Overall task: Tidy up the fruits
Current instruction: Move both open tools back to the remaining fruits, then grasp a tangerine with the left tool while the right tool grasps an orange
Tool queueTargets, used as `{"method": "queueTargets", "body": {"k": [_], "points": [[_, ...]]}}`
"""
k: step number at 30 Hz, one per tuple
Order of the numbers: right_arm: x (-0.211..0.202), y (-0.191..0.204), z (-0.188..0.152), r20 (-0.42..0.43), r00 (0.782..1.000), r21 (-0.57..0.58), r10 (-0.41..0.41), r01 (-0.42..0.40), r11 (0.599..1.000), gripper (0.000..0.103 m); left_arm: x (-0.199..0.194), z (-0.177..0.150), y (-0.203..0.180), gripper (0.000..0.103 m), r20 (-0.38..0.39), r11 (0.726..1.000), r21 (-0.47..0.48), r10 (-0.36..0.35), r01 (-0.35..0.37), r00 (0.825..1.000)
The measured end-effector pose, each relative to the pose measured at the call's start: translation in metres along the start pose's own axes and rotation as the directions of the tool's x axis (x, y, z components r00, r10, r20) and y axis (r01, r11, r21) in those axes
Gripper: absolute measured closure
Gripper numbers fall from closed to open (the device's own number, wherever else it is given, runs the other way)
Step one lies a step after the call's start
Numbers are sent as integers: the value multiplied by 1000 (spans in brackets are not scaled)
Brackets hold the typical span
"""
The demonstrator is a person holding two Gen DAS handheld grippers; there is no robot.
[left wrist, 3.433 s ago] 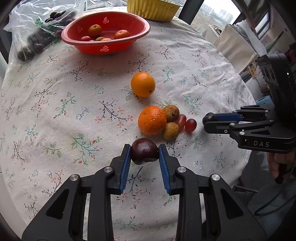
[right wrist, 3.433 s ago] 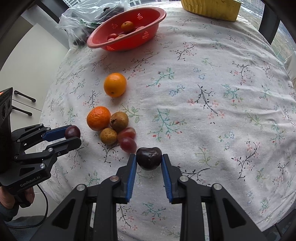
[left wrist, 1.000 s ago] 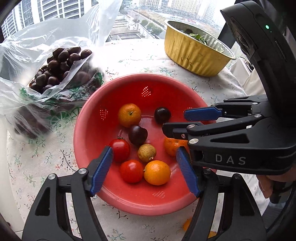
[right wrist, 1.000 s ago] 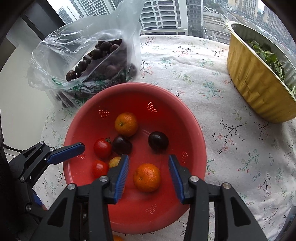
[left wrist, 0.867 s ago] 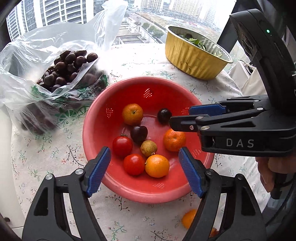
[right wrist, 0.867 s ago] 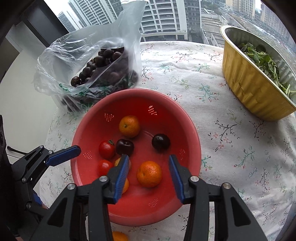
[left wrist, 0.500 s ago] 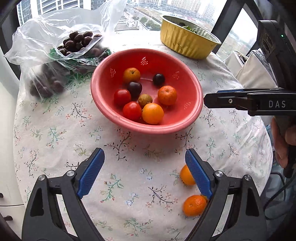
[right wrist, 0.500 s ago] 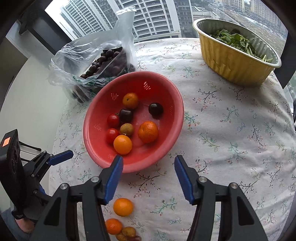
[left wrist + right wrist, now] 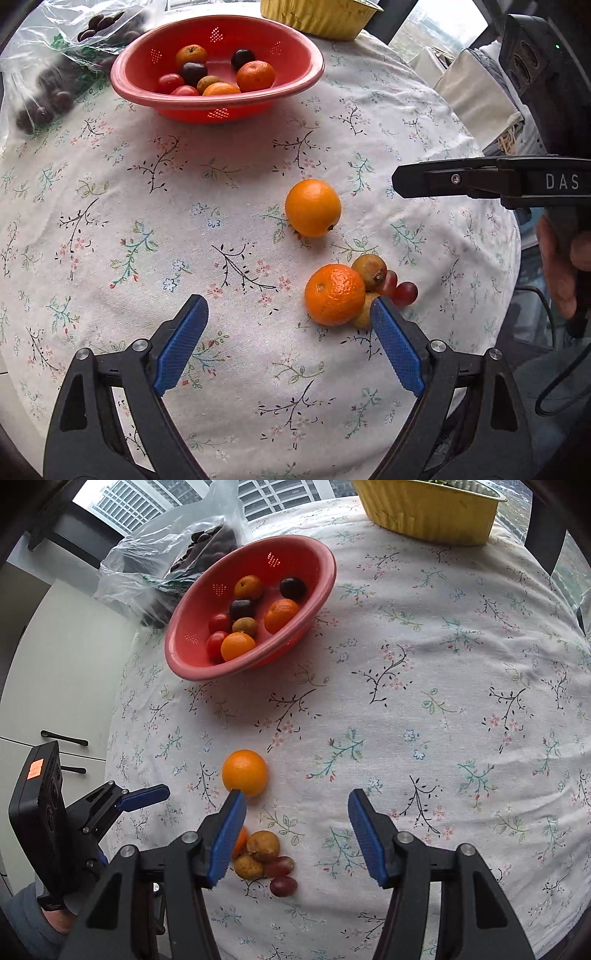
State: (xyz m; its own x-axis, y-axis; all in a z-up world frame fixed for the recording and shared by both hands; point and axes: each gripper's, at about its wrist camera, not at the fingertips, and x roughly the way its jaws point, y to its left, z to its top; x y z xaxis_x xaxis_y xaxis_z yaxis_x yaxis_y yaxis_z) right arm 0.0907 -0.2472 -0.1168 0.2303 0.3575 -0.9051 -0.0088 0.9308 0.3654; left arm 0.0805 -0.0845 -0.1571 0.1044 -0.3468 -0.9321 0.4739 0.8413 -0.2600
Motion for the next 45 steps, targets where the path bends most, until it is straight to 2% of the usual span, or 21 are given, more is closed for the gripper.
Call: {"method": "queueTargets", "body": {"k": [6, 7, 9, 10, 19, 20, 25, 27, 38, 41, 45], "points": [[-8, 0, -12, 18, 1000, 3, 4, -4, 1000, 42, 7, 3, -9, 17, -16, 1000, -6, -22, 22, 1000], [-8, -1, -14, 19, 1000, 7, 4, -4, 1000, 42, 8, 3, -8, 21, -19, 1000, -13, -28, 27, 999], [-9, -3, -16, 20, 1000, 14, 1, -2, 1000, 42, 11, 5, -6, 37, -26, 999, -31, -43, 42, 999], [-9, -4, -17, 20, 1000, 15, 1, -1, 1000, 42, 13, 5, -5, 40, -30, 998, -36, -51, 50, 998], [-8, -9, -19, 15, 1000, 15, 0, 0, 1000, 42, 23, 4, -8, 41, -42, 997, -37, -64, 63, 997], [-7, -9, -20, 14, 1000, 14, 0, 0, 1000, 42, 24, 4, -9, 45, -44, 997, -36, -68, 67, 997], [-4, -9, -19, 5, 1000, 8, 2, -3, 1000, 42, 27, 8, -11, 49, -40, 996, -38, -82, 81, 996], [-4, -10, -18, 4, 1000, 6, 3, -3, 1000, 42, 27, 10, -12, 54, -38, 996, -33, -87, 86, 995], [-1, -9, -13, -6, 1000, -4, 7, -7, 1000, 42, 29, 12, -9, 56, -40, 992, -56, -119, 117, 992], [1, -7, -13, -8, 1000, -9, 8, -8, 1000, 43, 29, 12, -8, 65, -36, 989, -63, -137, 135, 990], [2, -4, -13, -9, 1000, -14, 10, -10, 1000, 43, 30, 11, -6, 65, -31, 986, -79, -152, 149, 988]]}}
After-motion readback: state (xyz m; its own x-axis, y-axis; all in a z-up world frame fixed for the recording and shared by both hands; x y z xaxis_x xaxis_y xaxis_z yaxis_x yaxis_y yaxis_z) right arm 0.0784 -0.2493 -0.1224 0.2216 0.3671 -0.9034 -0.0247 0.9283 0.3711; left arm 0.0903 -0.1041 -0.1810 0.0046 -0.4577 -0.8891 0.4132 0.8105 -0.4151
